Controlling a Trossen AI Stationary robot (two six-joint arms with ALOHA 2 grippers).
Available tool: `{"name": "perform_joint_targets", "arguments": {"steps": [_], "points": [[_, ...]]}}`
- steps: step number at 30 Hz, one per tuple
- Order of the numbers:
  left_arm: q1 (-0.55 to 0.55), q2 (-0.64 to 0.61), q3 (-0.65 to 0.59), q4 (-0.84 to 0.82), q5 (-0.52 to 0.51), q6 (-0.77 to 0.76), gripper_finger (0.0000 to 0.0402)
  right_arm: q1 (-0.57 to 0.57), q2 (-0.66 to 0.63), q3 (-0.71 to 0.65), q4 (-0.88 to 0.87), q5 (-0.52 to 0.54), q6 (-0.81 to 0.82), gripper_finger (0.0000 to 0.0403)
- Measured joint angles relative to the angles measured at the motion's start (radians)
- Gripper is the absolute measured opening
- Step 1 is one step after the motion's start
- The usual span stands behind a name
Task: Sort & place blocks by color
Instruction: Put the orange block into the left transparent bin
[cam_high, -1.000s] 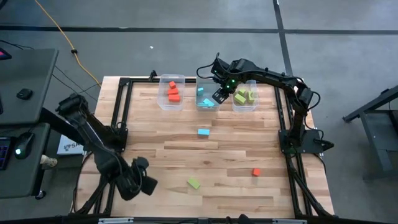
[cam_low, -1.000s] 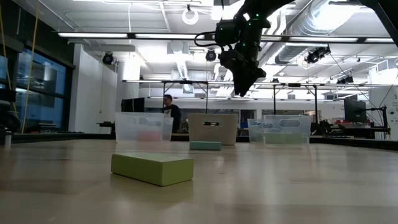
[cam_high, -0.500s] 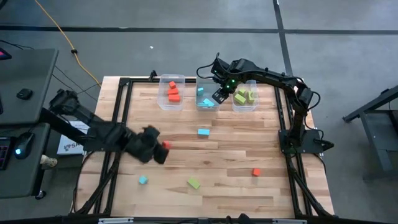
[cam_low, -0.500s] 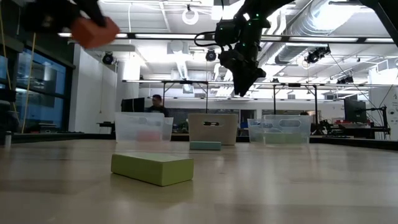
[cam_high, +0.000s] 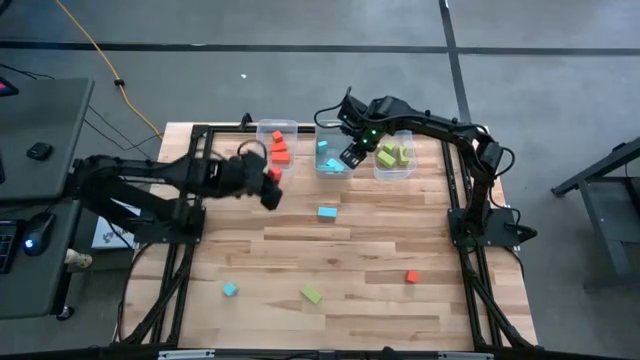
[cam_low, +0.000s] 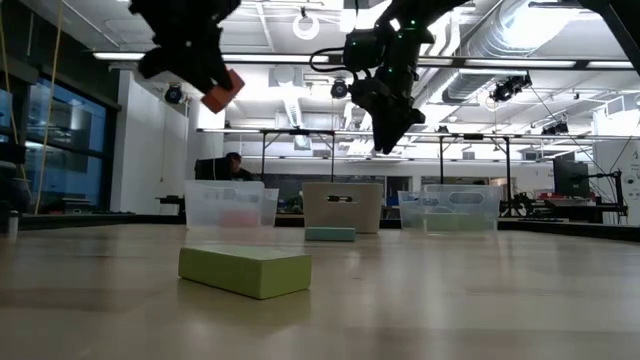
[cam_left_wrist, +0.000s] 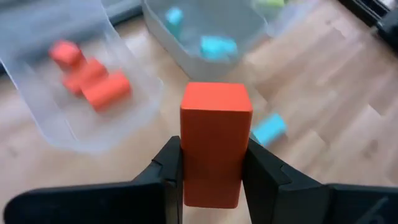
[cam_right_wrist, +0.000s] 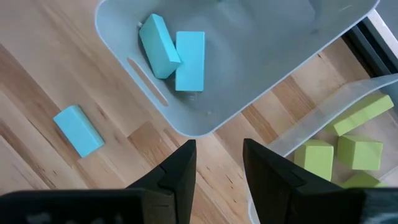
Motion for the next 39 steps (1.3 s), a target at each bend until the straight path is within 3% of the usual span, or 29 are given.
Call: {"name": "perform_joint_targets", "arguments": {"steps": [12, 16, 21, 25, 31, 39], "points": [[0.325, 0.011, 0.000, 0.246, 0.009, 0.524, 0.0081, 0.038, 0.000, 0.000, 0.029, 0.000, 0.000, 0.0124], [0.415, 0.031, 0.000, 0.305, 0.086, 0.648, 0.0083, 0.050, 0.000, 0.000, 0.037, 0.000, -0.007, 0.0124], [0.511, 0.060, 0.001, 0.402, 0.188, 0.696, 0.0097, 0.060, 0.000, 0.000, 0.040, 0.000, -0.008, 0.0124], [0.581, 0.086, 0.001, 0.406, 0.221, 0.722, 0.0102, 0.065, 0.000, 0.000, 0.041, 0.000, -0.008, 0.0124], [0.671, 0.147, 0.040, 0.401, 0.352, 0.787, 0.0096, 0.065, 0.000, 0.000, 0.041, 0.000, 0.022, 0.0124], [0.746, 0.268, 0.125, 0.293, 0.372, 0.887, 0.0097, 0.065, 0.000, 0.000, 0.055, 0.000, 0.108, 0.0124]]}}
